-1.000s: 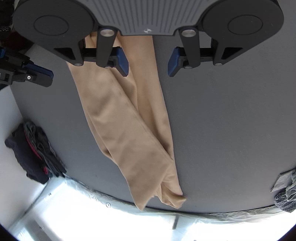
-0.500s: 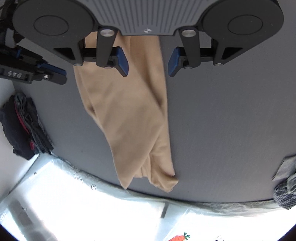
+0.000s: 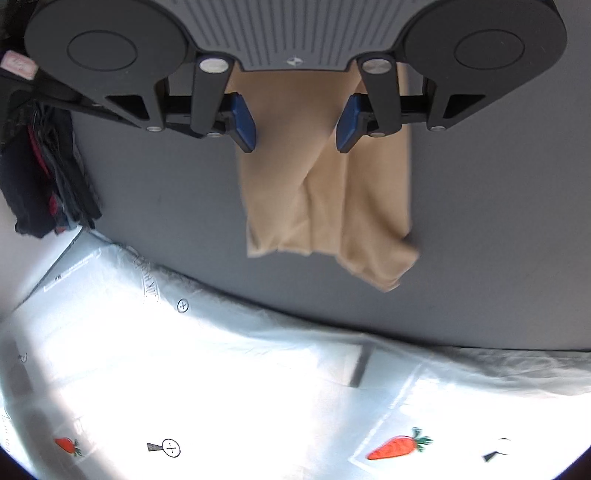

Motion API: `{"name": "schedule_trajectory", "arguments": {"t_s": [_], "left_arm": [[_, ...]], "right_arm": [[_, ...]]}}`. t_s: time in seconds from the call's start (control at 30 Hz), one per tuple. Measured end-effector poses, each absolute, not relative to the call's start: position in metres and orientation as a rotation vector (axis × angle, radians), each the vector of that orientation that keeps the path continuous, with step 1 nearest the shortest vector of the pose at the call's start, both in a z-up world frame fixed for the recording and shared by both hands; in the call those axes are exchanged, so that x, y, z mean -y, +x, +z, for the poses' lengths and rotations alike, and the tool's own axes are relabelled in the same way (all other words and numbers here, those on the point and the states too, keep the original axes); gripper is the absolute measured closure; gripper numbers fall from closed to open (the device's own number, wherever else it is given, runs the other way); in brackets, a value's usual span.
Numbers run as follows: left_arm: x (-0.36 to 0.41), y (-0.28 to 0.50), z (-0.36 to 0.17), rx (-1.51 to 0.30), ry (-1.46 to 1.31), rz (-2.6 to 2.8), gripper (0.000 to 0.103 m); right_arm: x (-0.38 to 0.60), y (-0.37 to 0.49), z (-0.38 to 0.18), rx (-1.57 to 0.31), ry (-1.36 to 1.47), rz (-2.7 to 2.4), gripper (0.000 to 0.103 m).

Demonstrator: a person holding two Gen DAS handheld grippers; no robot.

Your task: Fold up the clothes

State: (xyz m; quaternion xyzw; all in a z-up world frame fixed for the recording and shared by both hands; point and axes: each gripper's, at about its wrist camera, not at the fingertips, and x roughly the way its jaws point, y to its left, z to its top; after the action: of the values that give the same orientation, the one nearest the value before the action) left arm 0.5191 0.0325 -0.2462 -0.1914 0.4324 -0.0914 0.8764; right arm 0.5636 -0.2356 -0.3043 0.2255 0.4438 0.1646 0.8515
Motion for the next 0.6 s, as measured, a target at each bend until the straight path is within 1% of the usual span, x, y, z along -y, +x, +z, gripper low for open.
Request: {"name": "schedule_trajectory", "arguments": {"t_s": [0.13, 0.17, 0.2, 0.23, 0.33, 0.47, 0.6], "left_arm": [[-0.029, 0.557, -0.253, -0.895, -0.445, -0.207, 0.055], [-0.030, 0.564, -0.255, -0.892, -0.458, -0.211, 0.055], [-0.032, 0.570, -0.256, -0.892, -0.470, -0.213, 0.055], [-0.035, 0.574, -0.258, -0.892, -0.481, -0.213, 0.057], [-0.046, 0.582, -0.264, -0.892, -0.523, -0.209, 0.077], [-0.059, 0.585, -0.273, -0.894, -0.599, -0.187, 0.084], [-0.066, 0.585, -0.280, -0.899, -0.636, -0.174, 0.085]], "right_arm": [[0.214, 0.598, -0.309, -0.901, 0.391, 0.403, 0.083], [0.208, 0.605, -0.309, -0.889, 0.365, 0.424, 0.081], [0.203, 0.611, -0.309, -0.877, 0.336, 0.447, 0.077], [0.197, 0.616, -0.309, -0.867, 0.304, 0.471, 0.074], [0.178, 0.626, -0.310, -0.835, 0.208, 0.520, 0.073], [0.157, 0.629, -0.311, -0.826, 0.107, 0.562, 0.073], [0.141, 0.631, -0.309, -0.827, 0.018, 0.546, 0.074]]}}
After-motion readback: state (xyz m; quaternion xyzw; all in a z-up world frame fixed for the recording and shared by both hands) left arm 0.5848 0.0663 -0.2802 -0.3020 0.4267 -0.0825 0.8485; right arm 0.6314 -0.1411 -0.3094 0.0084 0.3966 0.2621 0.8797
